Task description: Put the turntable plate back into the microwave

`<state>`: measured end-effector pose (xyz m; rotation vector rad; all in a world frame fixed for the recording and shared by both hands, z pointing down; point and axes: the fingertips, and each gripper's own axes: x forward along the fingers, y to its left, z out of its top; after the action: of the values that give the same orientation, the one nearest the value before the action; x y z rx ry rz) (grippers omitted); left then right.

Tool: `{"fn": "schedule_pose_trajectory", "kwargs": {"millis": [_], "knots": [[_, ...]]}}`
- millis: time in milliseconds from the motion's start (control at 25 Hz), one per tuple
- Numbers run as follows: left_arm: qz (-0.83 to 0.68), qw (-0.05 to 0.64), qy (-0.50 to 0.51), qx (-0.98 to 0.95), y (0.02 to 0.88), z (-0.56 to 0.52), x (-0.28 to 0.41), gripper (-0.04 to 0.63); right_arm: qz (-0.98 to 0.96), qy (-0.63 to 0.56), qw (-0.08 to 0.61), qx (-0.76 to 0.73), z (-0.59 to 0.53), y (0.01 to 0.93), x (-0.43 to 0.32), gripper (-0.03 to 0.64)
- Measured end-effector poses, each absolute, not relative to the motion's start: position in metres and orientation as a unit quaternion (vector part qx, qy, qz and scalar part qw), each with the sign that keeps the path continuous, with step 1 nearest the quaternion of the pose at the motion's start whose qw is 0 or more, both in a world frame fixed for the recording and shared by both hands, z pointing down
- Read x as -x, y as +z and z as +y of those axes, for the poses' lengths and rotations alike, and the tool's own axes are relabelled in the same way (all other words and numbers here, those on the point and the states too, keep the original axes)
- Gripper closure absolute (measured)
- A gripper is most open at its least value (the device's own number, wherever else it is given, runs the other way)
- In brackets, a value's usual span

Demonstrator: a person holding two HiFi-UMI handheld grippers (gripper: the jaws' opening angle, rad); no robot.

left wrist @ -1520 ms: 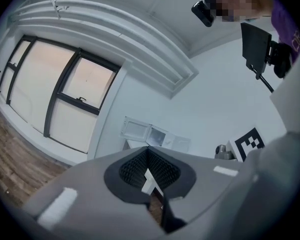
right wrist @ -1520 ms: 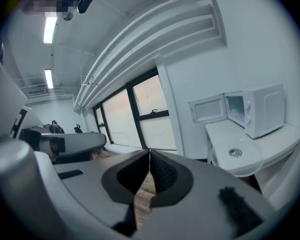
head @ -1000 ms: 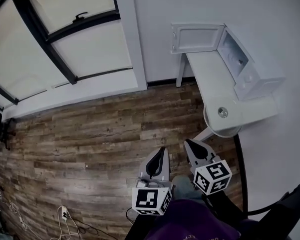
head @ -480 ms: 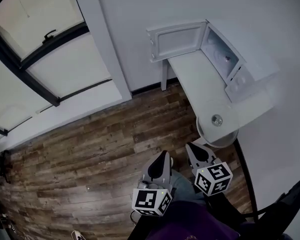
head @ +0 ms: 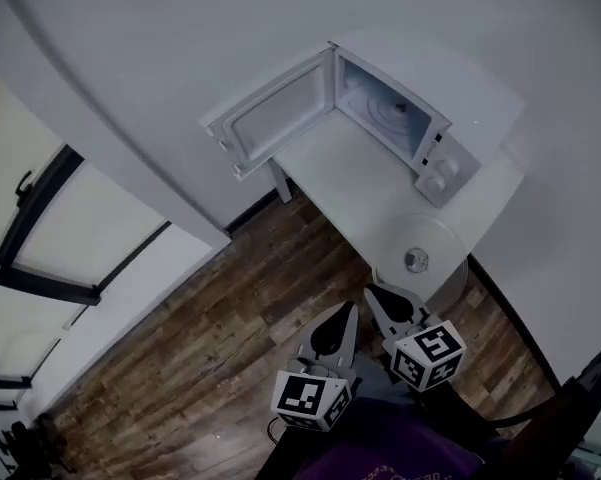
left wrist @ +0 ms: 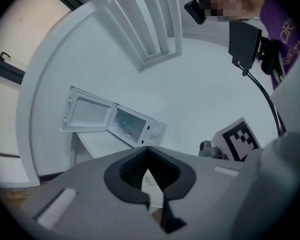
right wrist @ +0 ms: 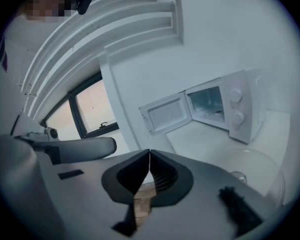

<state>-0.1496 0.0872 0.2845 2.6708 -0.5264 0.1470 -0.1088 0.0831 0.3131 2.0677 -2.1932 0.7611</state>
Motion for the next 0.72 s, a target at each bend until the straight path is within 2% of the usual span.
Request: {"fn": "schedule_pose_trajectory", "kwargs": {"millis": [440,720], "knots": [[-0.048,0.253,0.097,-0.962,0.301,0.074,0.070,0.592,-0.580,0.263,0.012,-0.771,0.115,0.323,0.019,0.606],[0.065,0.256,0.127,-0.956,0.302,0.095,0.052,0.592,-0.470,0.265,-0.015,-0.841,0.158,0.323,0.001,0.606]]}}
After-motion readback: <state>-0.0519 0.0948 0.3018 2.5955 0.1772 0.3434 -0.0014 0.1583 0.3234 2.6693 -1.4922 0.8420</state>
